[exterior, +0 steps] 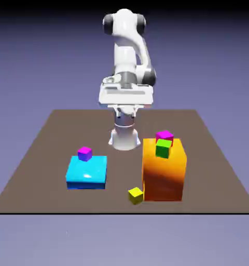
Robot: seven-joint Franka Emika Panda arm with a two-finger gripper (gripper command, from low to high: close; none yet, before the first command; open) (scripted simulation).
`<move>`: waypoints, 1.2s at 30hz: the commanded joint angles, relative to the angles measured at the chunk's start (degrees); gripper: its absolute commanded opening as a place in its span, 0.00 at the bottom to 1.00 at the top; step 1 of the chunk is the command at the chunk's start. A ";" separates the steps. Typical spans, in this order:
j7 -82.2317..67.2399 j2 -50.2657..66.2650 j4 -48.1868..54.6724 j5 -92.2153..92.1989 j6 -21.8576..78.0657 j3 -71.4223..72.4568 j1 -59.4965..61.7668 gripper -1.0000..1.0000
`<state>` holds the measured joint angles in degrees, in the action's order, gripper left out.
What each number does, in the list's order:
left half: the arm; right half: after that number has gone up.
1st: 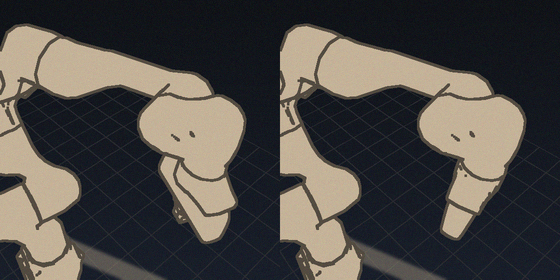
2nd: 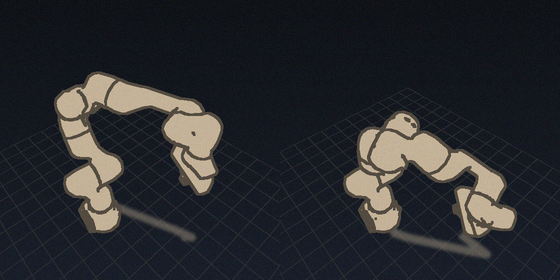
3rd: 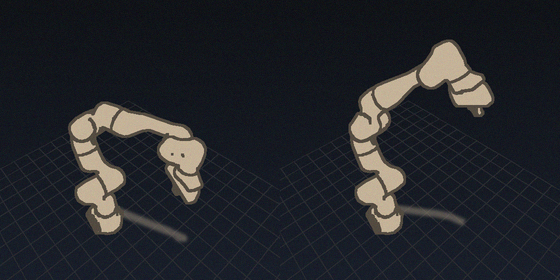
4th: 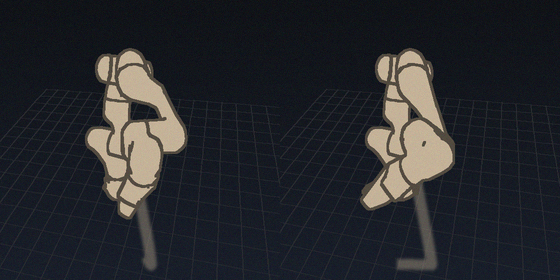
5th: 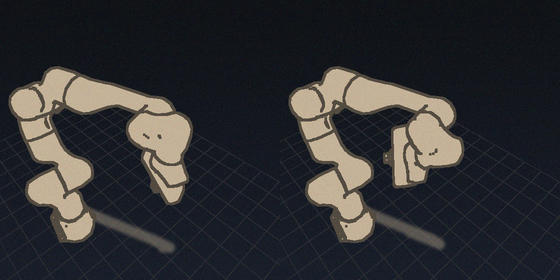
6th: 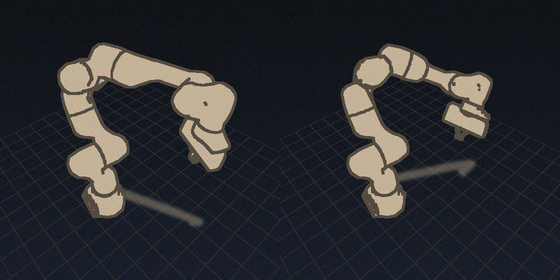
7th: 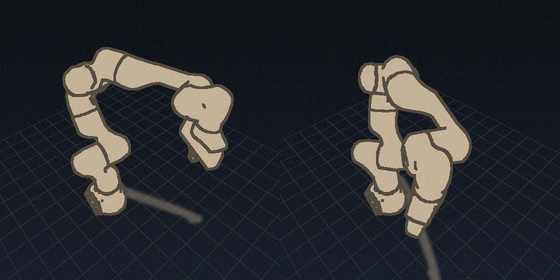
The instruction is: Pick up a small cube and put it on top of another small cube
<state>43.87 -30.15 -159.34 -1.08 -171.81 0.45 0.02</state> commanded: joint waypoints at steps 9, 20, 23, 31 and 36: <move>10.54 18.69 12.41 -8.06 16.37 3.34 5.25 0.50; 23.41 41.53 27.58 -17.90 36.37 7.41 11.67 0.50; 26.92 47.76 31.72 -20.59 41.82 8.52 13.42 0.50; 32.22 60.04 38.09 -25.71 48.45 10.74 15.86 0.50; 30.87 64.47 36.78 -27.20 42.53 11.59 14.71 0.00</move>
<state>74.72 34.32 -122.55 -28.31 -129.29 12.04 14.72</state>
